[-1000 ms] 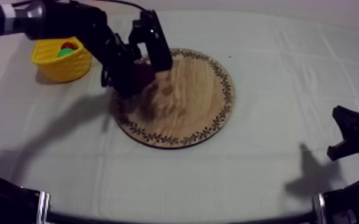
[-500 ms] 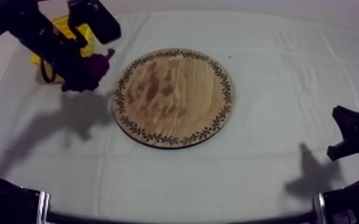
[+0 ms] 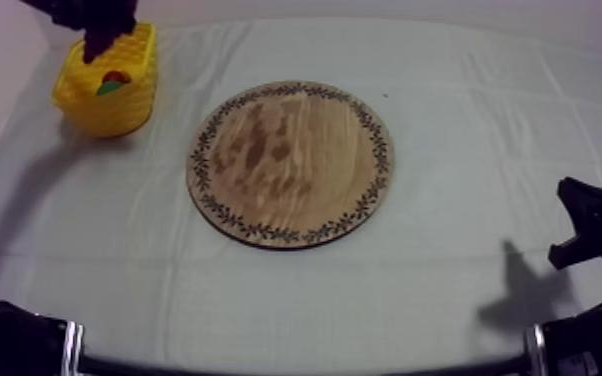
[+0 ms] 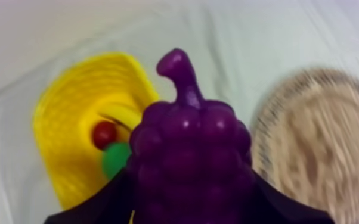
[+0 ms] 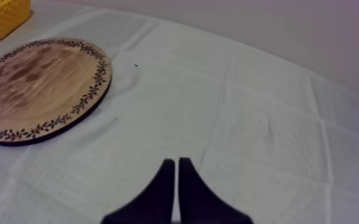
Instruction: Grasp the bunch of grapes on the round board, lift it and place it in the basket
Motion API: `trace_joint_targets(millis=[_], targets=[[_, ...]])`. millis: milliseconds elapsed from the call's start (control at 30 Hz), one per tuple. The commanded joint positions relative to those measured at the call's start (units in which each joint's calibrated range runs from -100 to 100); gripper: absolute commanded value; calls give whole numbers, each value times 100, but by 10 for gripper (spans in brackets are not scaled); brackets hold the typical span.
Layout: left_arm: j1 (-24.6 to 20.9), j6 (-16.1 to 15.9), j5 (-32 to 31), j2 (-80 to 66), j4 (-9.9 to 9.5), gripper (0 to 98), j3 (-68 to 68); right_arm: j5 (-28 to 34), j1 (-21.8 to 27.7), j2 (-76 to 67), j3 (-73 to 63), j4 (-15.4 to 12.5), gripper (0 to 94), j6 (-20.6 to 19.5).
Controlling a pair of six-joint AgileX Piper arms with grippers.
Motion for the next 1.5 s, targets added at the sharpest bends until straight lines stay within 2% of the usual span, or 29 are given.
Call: trace_joint_targets(millis=[0,433,733,1100,1167,1267,1333,1467], targets=[[-187,53,-199,329,-68,409,-394,0,2,-1,-3,1,4,-3],[-627,358,-714,2082,-406,420,-1395,0,2,-1,-3,1,4,-1],[-802,392,-787,3057,-491,422,-1855,0,2,-1,-3,1,4,-1],[-806,358,-785,3202,-509,439,-1825,0,2,-1,-3,1,4,-1],[-800,353,-759,3173,-509,493,-1805,0,2,-1,-3,1,4,-1],[-799,351,-726,3103,-508,737,-1744,0,2,-1,-3,1,4,-1],[-804,346,-713,3033,-506,851,-1675,0,2,-1,-3,1,4,-1],[-808,373,-722,2833,-507,935,-1493,0,2,-1,-3,1,4,-1]])
